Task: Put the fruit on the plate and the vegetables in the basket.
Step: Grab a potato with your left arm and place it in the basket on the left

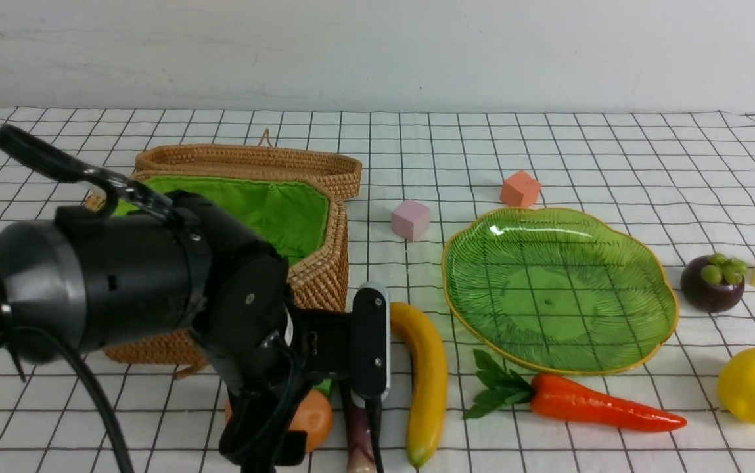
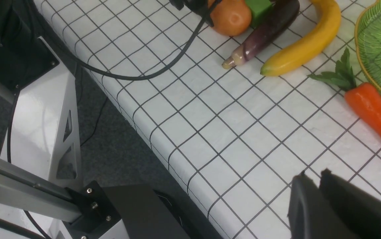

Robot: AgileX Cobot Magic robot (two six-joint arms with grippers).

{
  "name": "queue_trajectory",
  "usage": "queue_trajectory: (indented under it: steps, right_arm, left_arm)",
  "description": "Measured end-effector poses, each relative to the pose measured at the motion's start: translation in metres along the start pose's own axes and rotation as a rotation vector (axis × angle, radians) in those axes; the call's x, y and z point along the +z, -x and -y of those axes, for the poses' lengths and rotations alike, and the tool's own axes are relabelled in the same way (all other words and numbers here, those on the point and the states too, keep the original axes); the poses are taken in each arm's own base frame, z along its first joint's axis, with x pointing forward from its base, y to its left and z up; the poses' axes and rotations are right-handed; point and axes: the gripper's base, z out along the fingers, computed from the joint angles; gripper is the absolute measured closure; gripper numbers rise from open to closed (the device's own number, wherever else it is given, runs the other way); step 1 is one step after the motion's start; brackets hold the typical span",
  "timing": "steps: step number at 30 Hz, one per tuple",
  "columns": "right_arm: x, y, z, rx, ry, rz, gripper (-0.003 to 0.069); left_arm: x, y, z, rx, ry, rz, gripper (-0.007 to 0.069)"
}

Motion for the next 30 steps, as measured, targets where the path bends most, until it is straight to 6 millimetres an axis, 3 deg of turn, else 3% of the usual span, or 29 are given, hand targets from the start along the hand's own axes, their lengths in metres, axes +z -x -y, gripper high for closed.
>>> queue_trajectory:
  steps: [5,23,29,30]
  right_arm:
    - [0.0,0.0,0.0,0.0,0.0,0.0,0.0578]
    - [0.0,0.0,0.0,0.0,0.0,0.0,0.0569]
    - [0.0,0.0,0.0,0.0,0.0,0.001,0.0564]
    - [0.0,0.0,0.0,0.0,0.0,0.001,0.0561]
  left_arm:
    - [0.017,-0.001,0.002,0.012,-0.053,-0.049,-0.0017]
    - [0.022,-0.003,0.009,-0.049,-0.059,-0.04,-0.0009]
    - [0.034,-0.006,0.017,-0.06,-0.082,-0.048,0.0003]
    - [0.043,-0.009,0.021,-0.062,-0.117,-0.085,0.0029]
